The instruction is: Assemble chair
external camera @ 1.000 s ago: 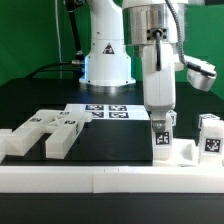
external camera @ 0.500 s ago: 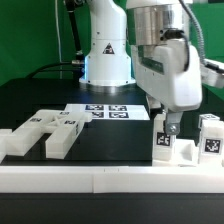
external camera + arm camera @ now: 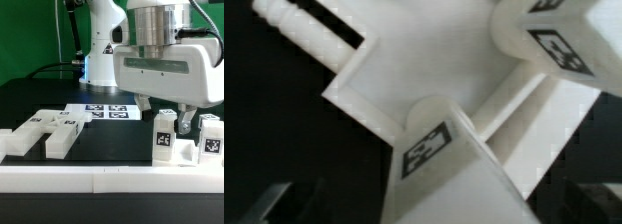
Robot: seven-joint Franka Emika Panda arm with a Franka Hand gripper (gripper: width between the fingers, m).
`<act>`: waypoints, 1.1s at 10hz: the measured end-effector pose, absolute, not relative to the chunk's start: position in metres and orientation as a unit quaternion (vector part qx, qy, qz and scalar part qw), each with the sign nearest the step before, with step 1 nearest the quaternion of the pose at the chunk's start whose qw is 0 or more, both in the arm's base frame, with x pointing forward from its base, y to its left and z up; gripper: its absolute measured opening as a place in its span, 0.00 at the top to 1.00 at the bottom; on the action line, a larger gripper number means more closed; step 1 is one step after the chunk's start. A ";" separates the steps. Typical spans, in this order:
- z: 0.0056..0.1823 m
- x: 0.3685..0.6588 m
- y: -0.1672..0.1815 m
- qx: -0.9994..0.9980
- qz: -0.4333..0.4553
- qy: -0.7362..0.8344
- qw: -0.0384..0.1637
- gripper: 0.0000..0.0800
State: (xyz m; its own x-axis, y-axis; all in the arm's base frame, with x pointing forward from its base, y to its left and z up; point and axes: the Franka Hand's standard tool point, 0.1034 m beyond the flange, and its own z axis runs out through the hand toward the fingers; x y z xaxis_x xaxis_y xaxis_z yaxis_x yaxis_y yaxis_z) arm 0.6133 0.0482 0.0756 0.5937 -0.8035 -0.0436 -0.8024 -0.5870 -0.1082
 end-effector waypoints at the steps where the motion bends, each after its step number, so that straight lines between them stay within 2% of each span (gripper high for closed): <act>1: 0.075 0.613 0.049 -0.908 -0.007 0.416 0.056 0.19; 4: 0.074 0.614 0.051 -0.946 -0.013 0.320 0.042 0.19; 6: 0.075 0.614 0.049 -0.960 -0.015 0.275 0.041 0.19; 8: 0.074 0.614 0.049 -0.964 -0.015 0.264 0.041 0.52; 9: 0.074 0.614 0.049 -0.963 -0.015 0.266 0.041 0.52; 10: 0.074 0.614 0.049 -0.960 -0.015 0.275 0.041 0.64; 11: 0.074 0.614 0.049 -0.960 -0.015 0.275 0.041 0.64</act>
Offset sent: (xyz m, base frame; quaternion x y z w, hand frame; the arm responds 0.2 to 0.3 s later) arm 0.0045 0.0083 0.0021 -0.0221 -0.0007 -0.2023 0.9791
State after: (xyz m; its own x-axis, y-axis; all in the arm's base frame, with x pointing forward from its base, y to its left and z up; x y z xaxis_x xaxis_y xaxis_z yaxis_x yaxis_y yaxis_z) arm 0.6137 0.0487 0.0743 0.8480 -0.5300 0.0056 -0.5276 -0.8450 -0.0871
